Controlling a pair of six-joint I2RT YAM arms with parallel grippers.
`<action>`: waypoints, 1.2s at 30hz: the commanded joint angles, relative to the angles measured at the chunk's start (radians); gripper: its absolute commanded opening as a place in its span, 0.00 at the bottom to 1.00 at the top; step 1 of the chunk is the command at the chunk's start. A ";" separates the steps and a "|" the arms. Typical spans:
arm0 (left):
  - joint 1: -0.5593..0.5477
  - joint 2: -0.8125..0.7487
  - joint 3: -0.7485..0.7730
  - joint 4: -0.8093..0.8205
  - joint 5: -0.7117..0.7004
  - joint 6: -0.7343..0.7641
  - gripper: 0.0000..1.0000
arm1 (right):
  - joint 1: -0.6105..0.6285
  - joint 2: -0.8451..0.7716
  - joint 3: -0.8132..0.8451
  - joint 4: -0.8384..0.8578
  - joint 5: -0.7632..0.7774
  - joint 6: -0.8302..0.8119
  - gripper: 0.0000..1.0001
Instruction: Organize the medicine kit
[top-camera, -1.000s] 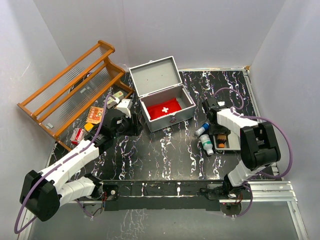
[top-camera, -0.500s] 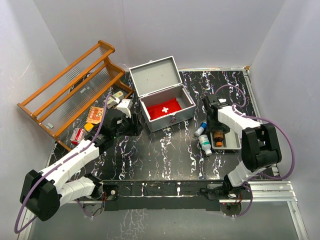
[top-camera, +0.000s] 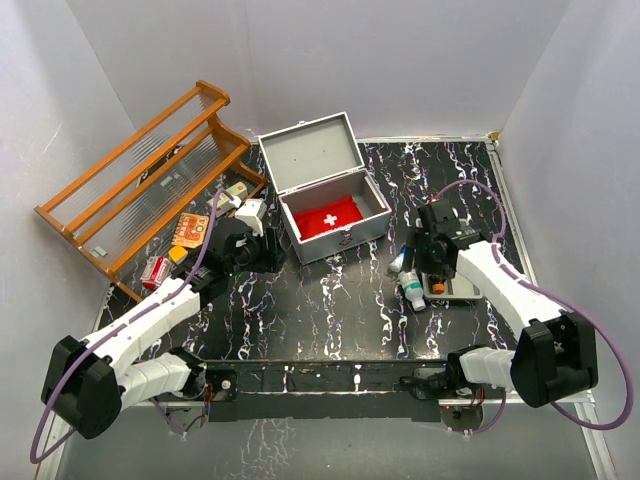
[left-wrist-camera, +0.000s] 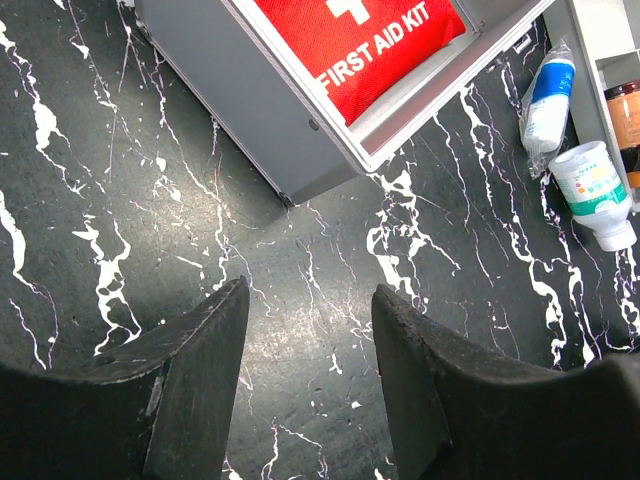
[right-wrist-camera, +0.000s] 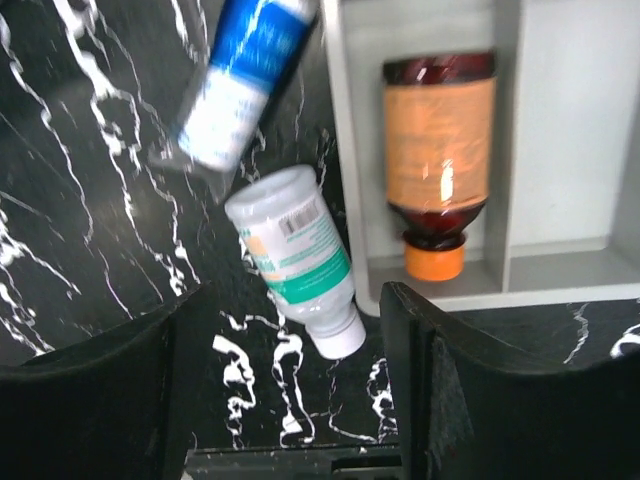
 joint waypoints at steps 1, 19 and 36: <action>-0.005 0.004 0.024 -0.002 0.017 0.010 0.51 | 0.036 -0.011 -0.061 0.036 -0.070 0.032 0.59; -0.005 0.009 0.032 0.001 0.033 0.003 0.51 | 0.175 0.124 -0.048 0.061 0.131 0.118 0.51; -0.005 0.013 0.039 -0.007 0.030 0.009 0.51 | 0.192 0.217 -0.072 0.138 0.176 0.167 0.39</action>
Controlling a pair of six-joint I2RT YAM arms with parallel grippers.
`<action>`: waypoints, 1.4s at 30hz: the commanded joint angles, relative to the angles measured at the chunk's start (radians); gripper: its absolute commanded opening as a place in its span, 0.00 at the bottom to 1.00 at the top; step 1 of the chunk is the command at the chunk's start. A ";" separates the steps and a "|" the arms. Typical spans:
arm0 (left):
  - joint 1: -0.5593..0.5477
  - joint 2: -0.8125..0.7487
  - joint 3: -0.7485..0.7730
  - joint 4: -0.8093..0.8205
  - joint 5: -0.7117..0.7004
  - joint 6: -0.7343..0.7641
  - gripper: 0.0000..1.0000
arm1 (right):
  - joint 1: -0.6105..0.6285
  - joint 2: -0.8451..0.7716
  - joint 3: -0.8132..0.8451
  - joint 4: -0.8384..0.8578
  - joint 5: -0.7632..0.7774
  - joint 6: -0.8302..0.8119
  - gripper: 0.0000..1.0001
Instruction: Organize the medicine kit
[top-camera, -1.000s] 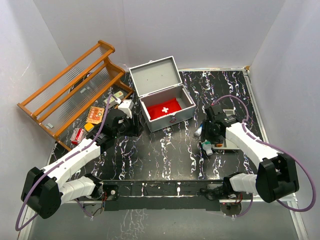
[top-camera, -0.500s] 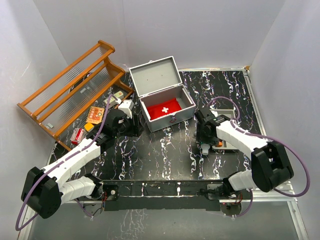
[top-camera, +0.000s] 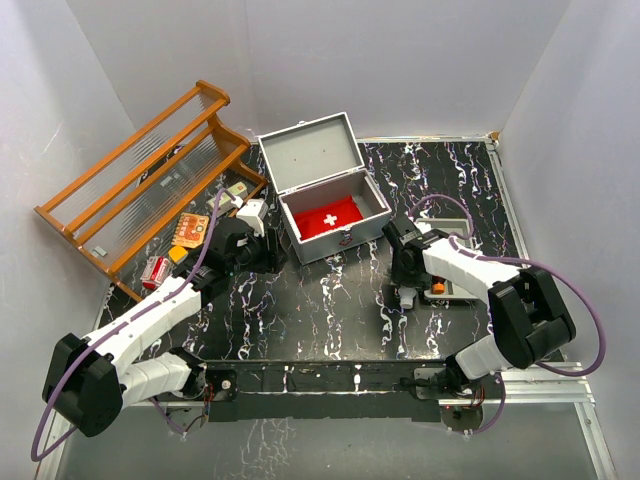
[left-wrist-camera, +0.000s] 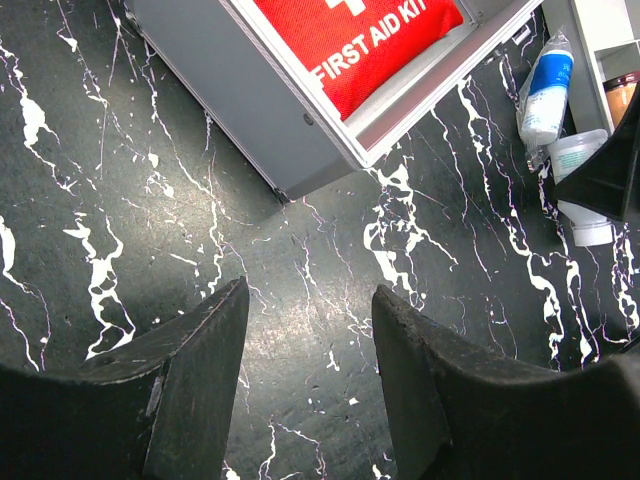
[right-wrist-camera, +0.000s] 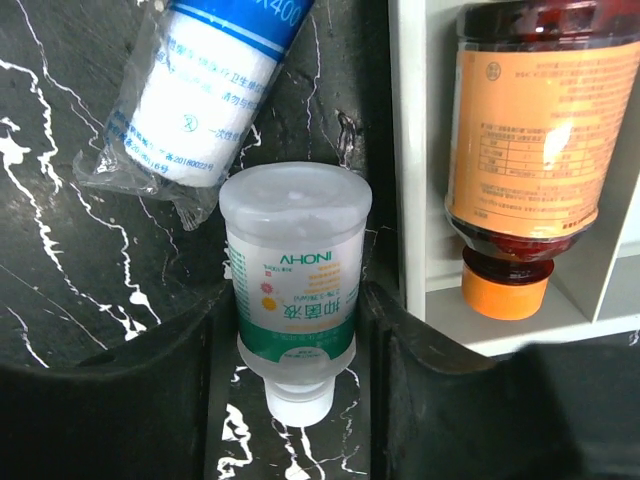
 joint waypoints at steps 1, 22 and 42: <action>-0.006 0.000 0.033 -0.002 0.007 0.010 0.51 | 0.002 -0.009 0.009 0.054 0.034 0.036 0.35; -0.006 -0.020 0.017 0.001 0.004 0.013 0.51 | -0.318 -0.170 0.146 -0.045 0.120 -0.099 0.29; -0.006 -0.016 0.012 0.009 0.013 0.008 0.52 | -0.495 -0.030 0.115 -0.021 0.004 -0.056 0.40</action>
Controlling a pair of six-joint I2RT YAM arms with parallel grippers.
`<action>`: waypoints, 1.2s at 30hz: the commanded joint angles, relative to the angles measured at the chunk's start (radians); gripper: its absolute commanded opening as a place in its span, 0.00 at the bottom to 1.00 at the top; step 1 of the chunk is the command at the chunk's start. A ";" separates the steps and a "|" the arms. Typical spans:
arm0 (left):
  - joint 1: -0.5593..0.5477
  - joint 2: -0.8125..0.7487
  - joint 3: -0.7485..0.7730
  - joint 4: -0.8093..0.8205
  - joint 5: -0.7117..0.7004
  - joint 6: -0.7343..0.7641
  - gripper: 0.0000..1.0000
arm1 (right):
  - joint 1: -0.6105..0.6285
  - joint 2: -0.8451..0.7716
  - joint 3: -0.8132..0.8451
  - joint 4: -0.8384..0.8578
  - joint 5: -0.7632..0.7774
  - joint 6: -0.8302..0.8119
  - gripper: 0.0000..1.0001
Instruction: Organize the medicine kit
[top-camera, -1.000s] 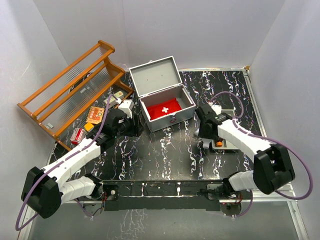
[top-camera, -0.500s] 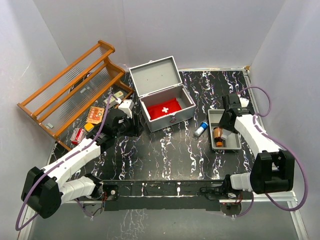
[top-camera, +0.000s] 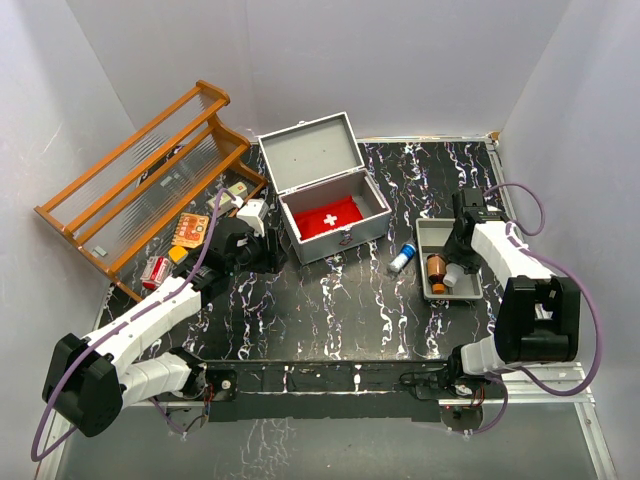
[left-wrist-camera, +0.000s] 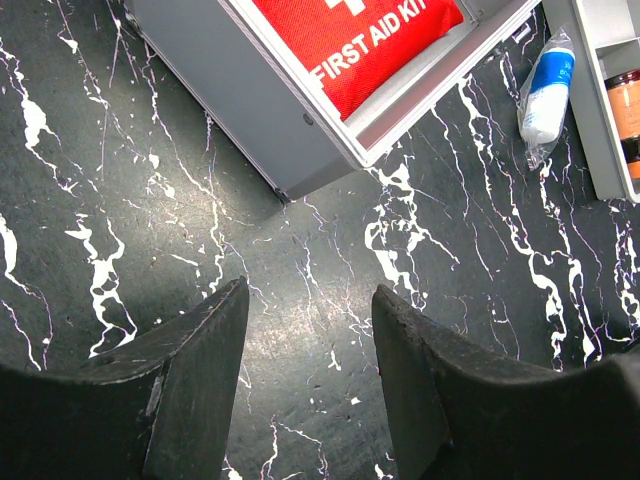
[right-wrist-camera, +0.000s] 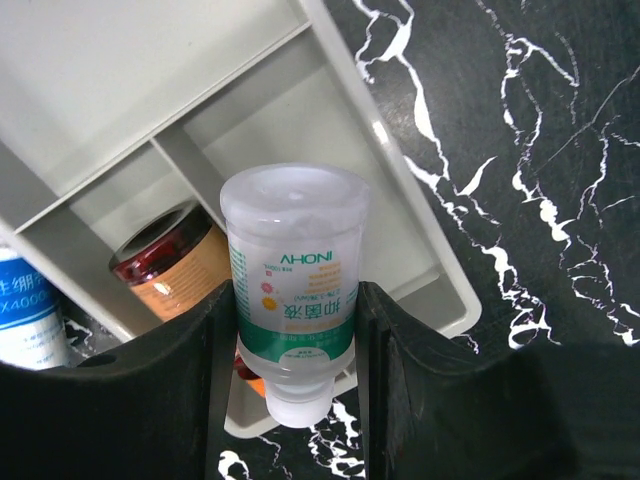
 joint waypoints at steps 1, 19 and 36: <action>-0.006 -0.018 0.011 0.009 0.012 0.001 0.52 | -0.021 0.007 0.000 0.037 0.005 0.020 0.40; -0.006 -0.024 0.005 0.020 0.014 -0.004 0.52 | -0.024 -0.032 -0.009 0.034 0.132 0.056 0.63; -0.005 -0.014 0.021 0.003 0.002 0.004 0.52 | -0.002 -0.183 -0.033 0.158 -0.362 0.042 0.52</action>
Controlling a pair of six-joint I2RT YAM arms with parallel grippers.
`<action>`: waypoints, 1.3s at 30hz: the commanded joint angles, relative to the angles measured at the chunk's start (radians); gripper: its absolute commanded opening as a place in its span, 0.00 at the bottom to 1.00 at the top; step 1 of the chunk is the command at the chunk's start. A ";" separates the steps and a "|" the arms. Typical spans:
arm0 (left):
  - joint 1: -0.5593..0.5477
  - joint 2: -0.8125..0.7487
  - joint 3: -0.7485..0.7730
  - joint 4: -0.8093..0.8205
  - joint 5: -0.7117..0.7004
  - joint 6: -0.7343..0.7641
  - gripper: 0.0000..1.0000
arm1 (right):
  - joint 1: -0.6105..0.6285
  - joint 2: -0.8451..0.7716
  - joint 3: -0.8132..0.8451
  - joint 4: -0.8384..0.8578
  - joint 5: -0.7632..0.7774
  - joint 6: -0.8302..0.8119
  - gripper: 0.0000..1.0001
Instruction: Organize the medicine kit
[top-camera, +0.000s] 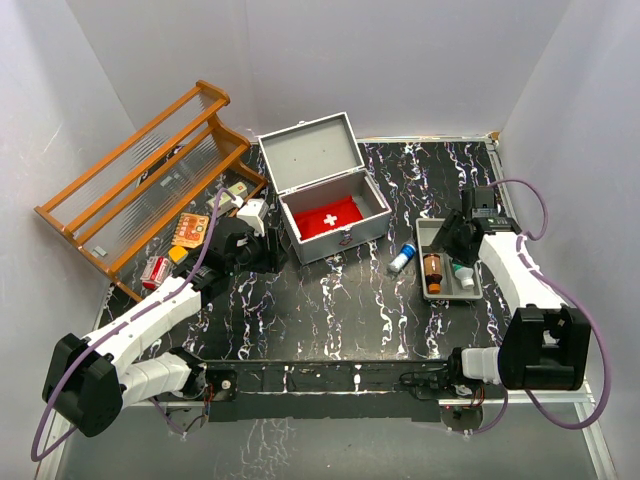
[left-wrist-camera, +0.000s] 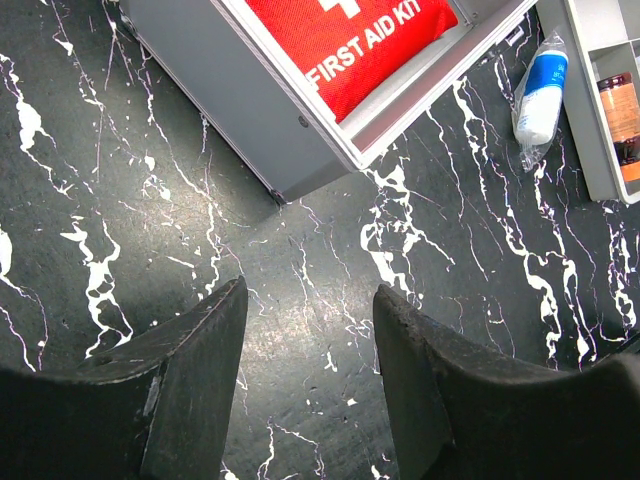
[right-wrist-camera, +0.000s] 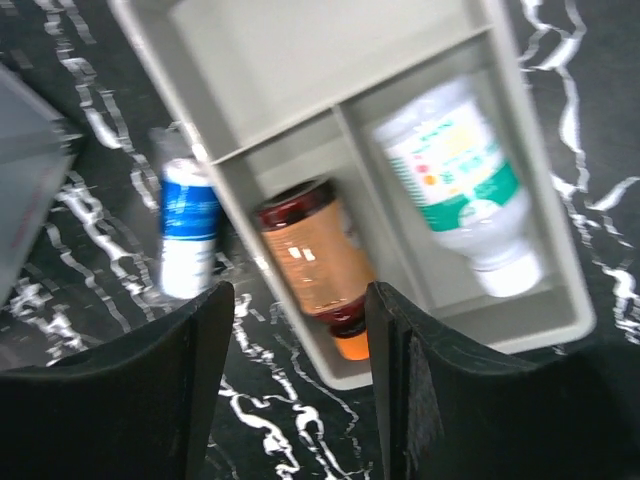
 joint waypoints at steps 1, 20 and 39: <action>-0.006 -0.013 0.020 -0.002 -0.005 0.008 0.52 | 0.031 -0.065 -0.030 0.122 -0.167 0.080 0.51; -0.006 -0.017 0.042 -0.017 -0.017 -0.032 0.54 | 0.276 0.005 -0.109 0.328 0.071 0.334 0.45; -0.005 -0.004 0.065 -0.035 -0.031 -0.035 0.54 | 0.357 0.257 -0.019 0.350 0.214 0.390 0.40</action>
